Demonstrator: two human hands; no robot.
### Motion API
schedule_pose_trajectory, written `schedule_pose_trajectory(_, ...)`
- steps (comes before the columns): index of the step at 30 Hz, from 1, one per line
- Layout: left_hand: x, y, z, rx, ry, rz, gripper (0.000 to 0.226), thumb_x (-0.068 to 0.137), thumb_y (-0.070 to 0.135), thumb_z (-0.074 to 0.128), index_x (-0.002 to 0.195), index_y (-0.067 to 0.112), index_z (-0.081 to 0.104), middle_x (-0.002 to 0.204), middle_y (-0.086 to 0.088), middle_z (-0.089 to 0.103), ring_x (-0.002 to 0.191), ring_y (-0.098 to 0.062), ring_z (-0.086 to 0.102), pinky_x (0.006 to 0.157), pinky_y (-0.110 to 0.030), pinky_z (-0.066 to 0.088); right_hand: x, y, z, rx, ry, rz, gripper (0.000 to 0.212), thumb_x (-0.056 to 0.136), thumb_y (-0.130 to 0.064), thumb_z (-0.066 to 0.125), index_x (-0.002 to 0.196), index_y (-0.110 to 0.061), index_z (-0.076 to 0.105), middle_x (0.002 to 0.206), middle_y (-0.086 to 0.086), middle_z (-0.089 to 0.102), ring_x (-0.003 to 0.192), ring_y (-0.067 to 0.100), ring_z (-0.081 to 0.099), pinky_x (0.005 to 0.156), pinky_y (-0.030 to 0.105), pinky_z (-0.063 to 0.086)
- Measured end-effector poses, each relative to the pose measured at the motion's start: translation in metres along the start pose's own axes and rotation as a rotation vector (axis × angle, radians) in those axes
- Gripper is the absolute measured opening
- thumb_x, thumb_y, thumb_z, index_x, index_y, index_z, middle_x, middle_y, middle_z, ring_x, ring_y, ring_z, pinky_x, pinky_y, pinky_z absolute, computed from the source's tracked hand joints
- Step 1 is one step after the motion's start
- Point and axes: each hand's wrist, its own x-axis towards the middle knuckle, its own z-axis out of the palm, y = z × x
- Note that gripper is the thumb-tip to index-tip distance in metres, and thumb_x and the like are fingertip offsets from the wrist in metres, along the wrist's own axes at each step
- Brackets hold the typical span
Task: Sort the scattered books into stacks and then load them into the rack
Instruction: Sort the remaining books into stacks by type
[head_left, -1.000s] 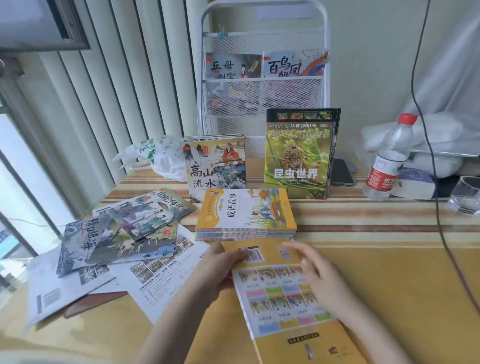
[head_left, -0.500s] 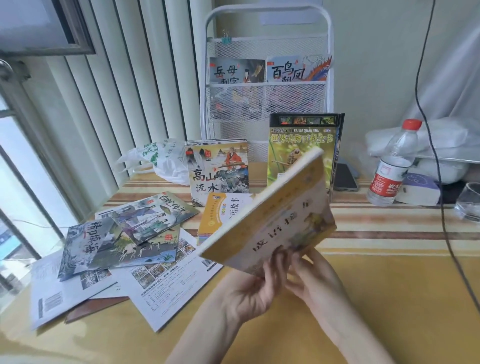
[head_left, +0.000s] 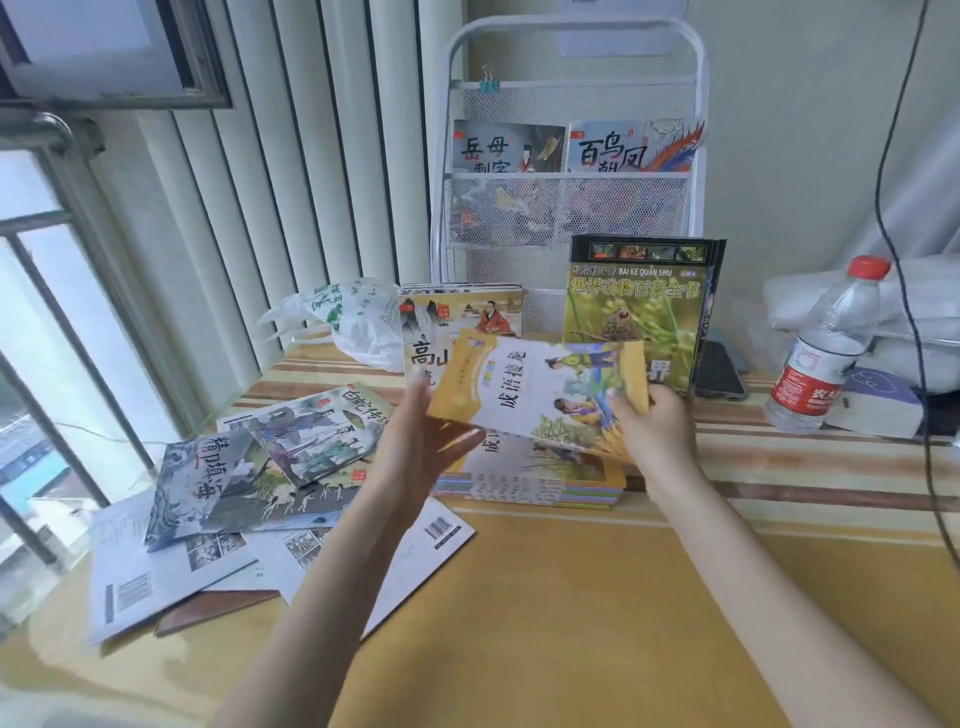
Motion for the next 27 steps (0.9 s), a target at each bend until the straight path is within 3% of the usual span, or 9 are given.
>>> schedule_pose_trajectory(3, 0.021, -0.017, -0.007, 0.528, 0.213, 0.145, 0.011, 0.084, 0.030, 0.058, 0.081, 0.020, 0.058, 0.081, -0.005, 0.064, 0.078, -0.025, 0.061, 0.071, -0.034, 0.051, 0.013, 0.000, 0.022, -0.287, -0.001, -0.042, 0.030, 0.089, -0.035, 0.059, 0.086, -0.005, 0.058, 0.079, 0.009, 0.061, 0.072, 0.029, 0.056, 0.050, 0.029, 0.030)
schedule_pose_trajectory(5, 0.029, -0.028, -0.014, 0.751, 0.293, 0.137, 0.018, 0.081, 0.038, 0.048, 0.077, 0.021, 0.053, 0.082, -0.005, 0.061, 0.088, -0.031, 0.056, 0.081, -0.039, 0.048, 0.013, 0.003, 0.030, -0.447, 0.020, -0.056, 0.032, 0.089, -0.039, 0.058, 0.086, -0.008, 0.055, 0.081, 0.008, 0.061, 0.074, 0.029, 0.057, 0.050, 0.030, 0.032)
schedule_pose_trajectory(8, 0.025, -0.044, -0.022, 0.975, 0.341, 0.022, 0.044, 0.076, 0.047, 0.037, 0.101, 0.016, 0.057, 0.112, -0.004, 0.048, 0.112, -0.031, 0.037, 0.097, -0.039, 0.030, 0.006, 0.016, 0.035, -0.516, 0.003, -0.063, 0.035, 0.089, -0.041, 0.056, 0.090, -0.006, 0.056, 0.089, 0.013, 0.063, 0.086, 0.032, 0.058, 0.059, 0.034, 0.039)
schedule_pose_trajectory(10, 0.021, -0.051, -0.025, 0.928, 0.334, 0.039, 0.060, 0.073, 0.049, 0.035, 0.120, 0.017, 0.054, 0.130, -0.009, 0.041, 0.124, -0.029, 0.032, 0.102, -0.037, 0.025, 0.004, 0.025, 0.037, -0.550, -0.019, -0.058, 0.039, 0.088, -0.043, 0.055, 0.098, -0.006, 0.058, 0.102, 0.016, 0.059, 0.100, 0.032, 0.051, 0.073, 0.037, 0.039)
schedule_pose_trajectory(13, 0.023, -0.056, -0.024, 0.755, 0.254, 0.109, 0.049, 0.092, 0.034, 0.042, 0.137, 0.015, 0.041, 0.131, -0.004, 0.047, 0.118, -0.023, 0.042, 0.091, -0.029, 0.030, 0.005, 0.028, 0.036, -0.488, -0.067, 0.021, 0.049, 0.088, -0.045, 0.056, 0.121, -0.011, 0.051, 0.127, 0.017, 0.048, 0.122, 0.033, 0.036, 0.094, 0.038, 0.035)
schedule_pose_trajectory(17, 0.030, -0.048, -0.025, 0.458, 0.201, 0.052, 0.032, 0.082, 0.018, 0.044, 0.097, 0.037, 0.064, 0.094, 0.014, 0.061, 0.097, -0.021, 0.051, 0.080, -0.034, 0.038, 0.004, 0.026, 0.024, -0.037, -0.302, 0.273, 0.048, 0.092, -0.040, 0.056, 0.132, -0.017, 0.046, 0.130, 0.003, 0.055, 0.104, 0.020, 0.051, 0.082, 0.031, 0.041)
schedule_pose_trajectory(19, 0.032, -0.047, -0.024, 0.362, 0.166, 0.014, 0.046, 0.081, 0.009, 0.045, 0.118, 0.033, 0.061, 0.114, 0.012, 0.059, 0.102, -0.014, 0.050, 0.093, -0.036, 0.039, 0.005, 0.028, 0.020, 0.042, -0.376, 0.269, 0.040, 0.095, -0.037, 0.052, 0.132, -0.022, 0.048, 0.132, -0.003, 0.054, 0.105, 0.016, 0.051, 0.083, 0.029, 0.037)
schedule_pose_trajectory(22, 0.034, -0.048, -0.024, 0.340, 0.179, -0.001, 0.063, 0.075, 0.016, 0.046, 0.138, 0.024, 0.048, 0.130, 0.009, 0.049, 0.101, -0.006, 0.049, 0.095, -0.034, 0.037, 0.008, 0.034, 0.019, 0.094, -0.411, 0.260, 0.051, 0.096, -0.035, 0.049, 0.144, -0.025, 0.035, 0.140, -0.008, 0.043, 0.125, 0.015, 0.043, 0.092, 0.029, 0.033)
schedule_pose_trajectory(27, 0.032, -0.051, -0.023, 0.414, 0.148, 0.018, 0.057, 0.089, 0.045, 0.050, 0.143, 0.028, 0.041, 0.146, 0.005, 0.042, 0.133, -0.015, 0.038, 0.111, -0.033, 0.027, 0.011, 0.040, 0.021, 0.149, -0.411, 0.294, 0.068, 0.089, -0.041, 0.059, 0.148, -0.034, 0.025, 0.149, -0.008, 0.037, 0.132, 0.017, 0.041, 0.107, 0.041, 0.036)
